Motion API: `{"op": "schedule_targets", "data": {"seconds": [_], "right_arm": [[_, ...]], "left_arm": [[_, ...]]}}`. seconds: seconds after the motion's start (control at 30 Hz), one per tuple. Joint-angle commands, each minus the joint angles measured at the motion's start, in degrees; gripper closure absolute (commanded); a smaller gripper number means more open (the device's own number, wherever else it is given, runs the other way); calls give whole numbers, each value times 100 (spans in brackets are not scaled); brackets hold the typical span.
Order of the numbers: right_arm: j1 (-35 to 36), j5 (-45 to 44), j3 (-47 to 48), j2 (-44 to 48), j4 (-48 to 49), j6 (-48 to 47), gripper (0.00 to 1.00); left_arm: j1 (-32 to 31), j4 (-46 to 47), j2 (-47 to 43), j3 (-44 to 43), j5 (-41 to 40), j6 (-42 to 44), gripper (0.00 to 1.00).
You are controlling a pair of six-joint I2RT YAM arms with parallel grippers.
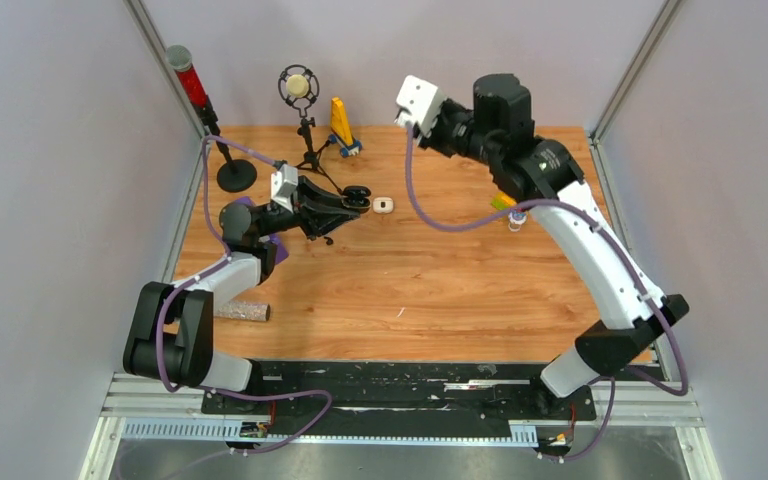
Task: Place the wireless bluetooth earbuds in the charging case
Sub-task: Pick up the earbud from the center of the board, then place the earbud in the charging case.
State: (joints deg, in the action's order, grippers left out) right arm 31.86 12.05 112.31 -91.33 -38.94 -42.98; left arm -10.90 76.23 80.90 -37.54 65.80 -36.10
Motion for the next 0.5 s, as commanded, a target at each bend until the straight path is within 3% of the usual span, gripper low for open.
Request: {"op": "schedule_targets", "data": {"seconds": [0.0,0.47], "right_arm": [[874,-1073,-303,275,74,-813,79],[2155,-1845,-182,-62,12,-1564,79]], "left_arm": [[-27,-164,-101,-25,-265,213,100],[-19,-692,-175,-231,-269,268,100]]}}
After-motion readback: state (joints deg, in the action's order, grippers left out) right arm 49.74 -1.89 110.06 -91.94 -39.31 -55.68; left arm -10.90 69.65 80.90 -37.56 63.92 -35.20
